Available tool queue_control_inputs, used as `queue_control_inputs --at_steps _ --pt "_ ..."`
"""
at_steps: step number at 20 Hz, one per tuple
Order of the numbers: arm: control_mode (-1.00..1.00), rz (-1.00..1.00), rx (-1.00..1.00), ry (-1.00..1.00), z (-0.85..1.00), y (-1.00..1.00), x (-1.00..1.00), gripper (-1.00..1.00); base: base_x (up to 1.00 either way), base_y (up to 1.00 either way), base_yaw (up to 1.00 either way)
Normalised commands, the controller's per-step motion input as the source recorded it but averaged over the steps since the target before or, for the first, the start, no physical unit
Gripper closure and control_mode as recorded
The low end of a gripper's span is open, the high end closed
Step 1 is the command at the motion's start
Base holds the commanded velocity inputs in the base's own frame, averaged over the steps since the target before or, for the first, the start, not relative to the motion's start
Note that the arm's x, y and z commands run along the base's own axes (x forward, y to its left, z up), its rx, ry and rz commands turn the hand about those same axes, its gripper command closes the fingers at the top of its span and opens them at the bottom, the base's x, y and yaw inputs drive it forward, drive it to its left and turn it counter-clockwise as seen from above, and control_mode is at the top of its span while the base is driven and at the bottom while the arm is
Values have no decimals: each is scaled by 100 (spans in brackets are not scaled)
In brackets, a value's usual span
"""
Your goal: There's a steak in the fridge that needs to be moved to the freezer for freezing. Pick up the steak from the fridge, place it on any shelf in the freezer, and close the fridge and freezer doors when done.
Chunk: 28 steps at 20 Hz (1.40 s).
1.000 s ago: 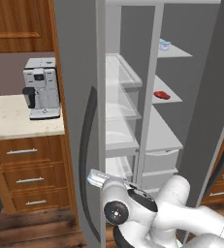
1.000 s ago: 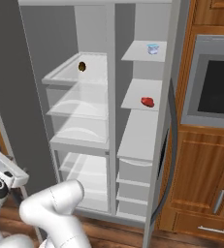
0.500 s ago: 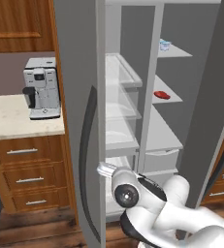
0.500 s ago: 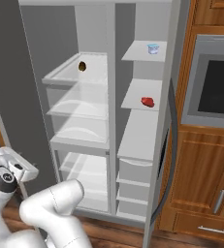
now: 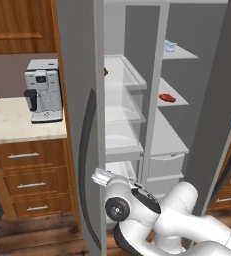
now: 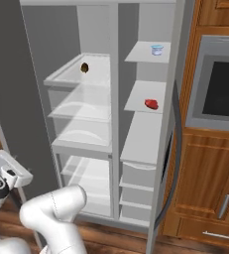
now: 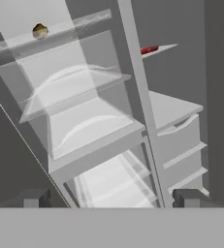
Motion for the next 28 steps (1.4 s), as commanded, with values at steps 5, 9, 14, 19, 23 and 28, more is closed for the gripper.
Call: queue_control_inputs --at_steps 5,9,14,19,23,28 --pt "-100 -31 -1 22 -22 -10 100 -100 0 0 0" --pt "-100 -38 -6 27 -20 -25 100 -100 0 0 0" --pt "-100 -43 -1 33 -10 -80 99 -100 0 0 0" --pt "-100 -45 0 33 -5 -97 79 -100 0 0 0" --pt "-100 -43 0 29 0 -100 56 -100 0 0 0" --pt "-100 -36 0 21 -4 -100 76 -100 0 0 0"
